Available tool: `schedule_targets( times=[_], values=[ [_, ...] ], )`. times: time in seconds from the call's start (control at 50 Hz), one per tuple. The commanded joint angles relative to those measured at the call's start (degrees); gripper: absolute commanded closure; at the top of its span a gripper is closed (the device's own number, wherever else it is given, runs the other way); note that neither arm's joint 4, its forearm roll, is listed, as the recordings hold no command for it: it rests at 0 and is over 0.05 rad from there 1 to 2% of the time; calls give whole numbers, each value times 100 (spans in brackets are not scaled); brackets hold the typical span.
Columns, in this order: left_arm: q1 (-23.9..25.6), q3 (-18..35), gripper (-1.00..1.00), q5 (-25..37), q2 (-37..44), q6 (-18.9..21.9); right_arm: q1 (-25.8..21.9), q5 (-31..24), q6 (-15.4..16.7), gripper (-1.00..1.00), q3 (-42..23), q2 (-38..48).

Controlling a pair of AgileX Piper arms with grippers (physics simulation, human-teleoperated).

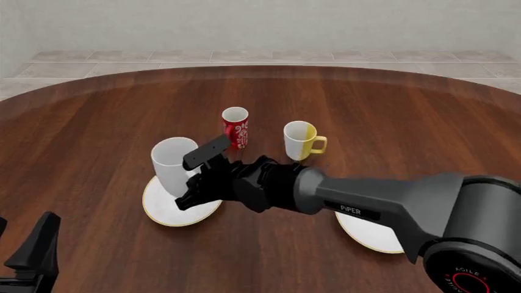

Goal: Put the white mug on the left plate.

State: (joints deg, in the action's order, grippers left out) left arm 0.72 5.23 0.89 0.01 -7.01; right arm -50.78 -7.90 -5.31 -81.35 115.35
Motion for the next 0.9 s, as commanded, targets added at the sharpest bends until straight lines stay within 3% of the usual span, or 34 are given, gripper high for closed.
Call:
schedule_targets(
  times=[0.02,0.9],
  values=[
    [6,6,-100,5,0,5,-23,122,-18,100,102,-10],
    [19,-36,-100,-18,0,7,-38,214,-86,100,173,126]
  ],
)
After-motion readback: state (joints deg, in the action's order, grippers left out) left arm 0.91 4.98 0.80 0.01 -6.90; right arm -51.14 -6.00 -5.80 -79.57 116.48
